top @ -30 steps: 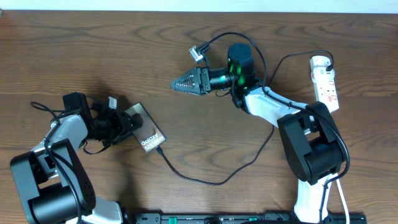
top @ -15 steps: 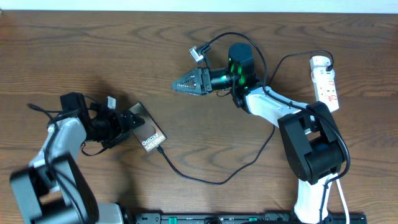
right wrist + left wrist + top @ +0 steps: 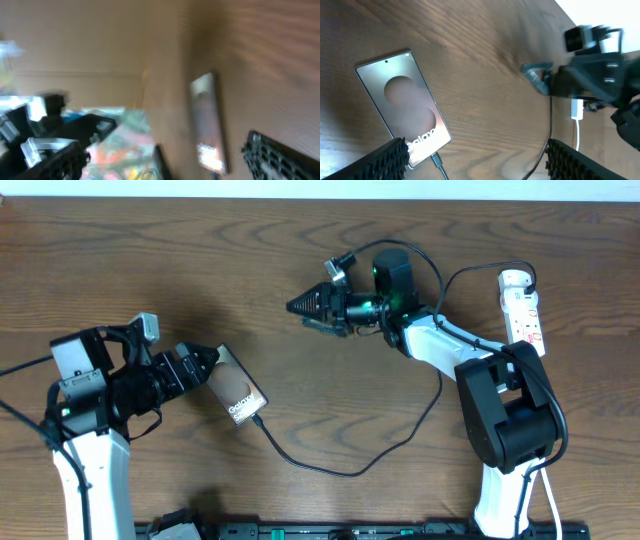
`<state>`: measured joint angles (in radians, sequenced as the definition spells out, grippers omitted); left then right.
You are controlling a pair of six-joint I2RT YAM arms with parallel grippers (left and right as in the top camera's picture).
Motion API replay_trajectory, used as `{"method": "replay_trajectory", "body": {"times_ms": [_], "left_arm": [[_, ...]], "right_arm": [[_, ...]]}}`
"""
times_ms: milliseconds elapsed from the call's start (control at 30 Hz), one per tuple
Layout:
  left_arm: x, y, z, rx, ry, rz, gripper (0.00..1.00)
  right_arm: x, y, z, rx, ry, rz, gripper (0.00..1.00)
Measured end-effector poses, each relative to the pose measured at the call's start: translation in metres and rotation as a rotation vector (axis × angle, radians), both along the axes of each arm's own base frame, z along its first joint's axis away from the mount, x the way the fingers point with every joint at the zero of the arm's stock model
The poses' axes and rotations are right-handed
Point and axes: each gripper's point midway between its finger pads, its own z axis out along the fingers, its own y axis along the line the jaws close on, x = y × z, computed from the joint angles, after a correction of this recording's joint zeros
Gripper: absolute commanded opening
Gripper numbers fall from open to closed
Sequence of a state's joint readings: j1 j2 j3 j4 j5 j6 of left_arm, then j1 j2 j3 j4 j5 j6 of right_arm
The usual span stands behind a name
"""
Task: Plug charger to phone and switch on socket
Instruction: 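Move the right gripper over to the white power strip's switch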
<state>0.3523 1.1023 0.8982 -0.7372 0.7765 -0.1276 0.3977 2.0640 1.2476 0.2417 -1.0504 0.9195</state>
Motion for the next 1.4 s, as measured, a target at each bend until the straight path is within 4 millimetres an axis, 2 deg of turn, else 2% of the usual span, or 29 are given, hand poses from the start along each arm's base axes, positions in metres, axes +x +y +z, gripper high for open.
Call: {"method": "replay_trajectory", "body": {"times_ms": [100,133,233,300,333,400,433,467,533,567,600,633,667,700,767,867,933,1033,1133,1267,1333,1400], "left_arm": [[-0.002,-0.001,0.002,-0.003,0.000,0.002,0.86],[-0.003,-0.001,0.001,-0.005,0.003,0.001,0.86],[-0.003,-0.001,0.001,-0.005,0.006,0.001,0.86],[-0.003,-0.001,0.001,-0.006,0.006,0.001,0.86],[-0.003,-0.001,0.001,-0.005,0.006,0.001,0.86],[-0.003,-0.001,0.001,-0.006,0.006,0.001,0.86],[-0.003,-0.001,0.001,-0.006,0.005,0.001,0.86],[-0.003,-0.002,0.001,-0.006,0.006,0.001,0.86],[-0.003,-0.001,0.001,-0.005,0.006,0.001,0.86],[-0.003,-0.002,0.001,-0.006,0.007,0.001,0.86],[-0.003,-0.001,0.001,-0.005,0.006,0.001,0.86],[-0.003,-0.001,0.001,-0.005,0.006,0.001,0.86],[-0.003,-0.001,0.001,-0.005,0.006,0.001,0.86],[-0.003,-0.001,0.001,-0.005,0.005,0.001,0.86],[-0.003,-0.001,0.001,-0.004,0.004,-0.001,0.86],[-0.003,-0.001,0.001,-0.002,0.003,-0.002,0.86],[-0.003,-0.001,0.001,-0.002,0.002,-0.002,0.86],[-0.002,-0.001,0.002,0.000,-0.004,-0.002,0.86],[-0.001,-0.001,0.002,0.002,-0.008,-0.002,0.86],[0.000,0.000,0.003,0.004,-0.014,-0.002,0.86],[0.000,0.000,0.003,0.004,-0.014,-0.002,0.86],[-0.001,-0.001,0.003,0.003,-0.012,-0.002,0.86]], "right_arm": [[-0.005,-0.020,-0.042,-0.173,0.082,-0.057,0.99],[-0.008,-0.033,-0.058,-0.246,0.108,-0.075,0.99],[-0.010,-0.068,-0.086,-0.401,0.146,-0.120,0.99],[-0.013,-0.094,-0.086,-0.486,0.151,-0.144,0.99],[-0.012,-0.113,-0.080,-0.543,0.137,-0.176,0.99],[-0.005,-0.137,-0.064,-0.593,0.088,-0.228,0.99],[0.000,-0.161,-0.040,-0.632,0.036,-0.287,0.99],[0.002,-0.170,-0.032,-0.644,0.019,-0.313,0.99],[0.003,-0.217,0.020,-0.704,-0.081,-0.445,0.99],[0.001,-0.238,0.043,-0.723,-0.125,-0.508,0.99],[-0.002,-0.253,0.056,-0.738,-0.146,-0.551,0.99],[-0.011,-0.283,0.084,-0.772,-0.193,-0.645,0.99],[-0.014,-0.295,0.095,-0.782,-0.214,-0.687,0.99],[-0.024,-0.322,0.117,-0.816,-0.251,-0.779,0.99],[-0.040,-0.355,0.146,-0.864,-0.305,-0.904,0.99],[-0.057,-0.389,0.171,-0.920,-0.357,-1.032,0.99],[-0.063,-0.411,0.181,-0.962,-0.378,-1.098,0.99],[-0.058,-0.434,0.178,-1.007,-0.382,-1.129,0.99],[-0.041,-0.445,0.151,-1.011,-0.314,-1.066,0.99],[-0.015,-0.446,0.107,-0.985,-0.150,-0.898,0.99],[-0.001,-0.445,0.093,-0.969,-0.089,-0.802,0.99],[0.007,-0.445,0.088,-0.966,-0.042,-0.725,0.99]]}}
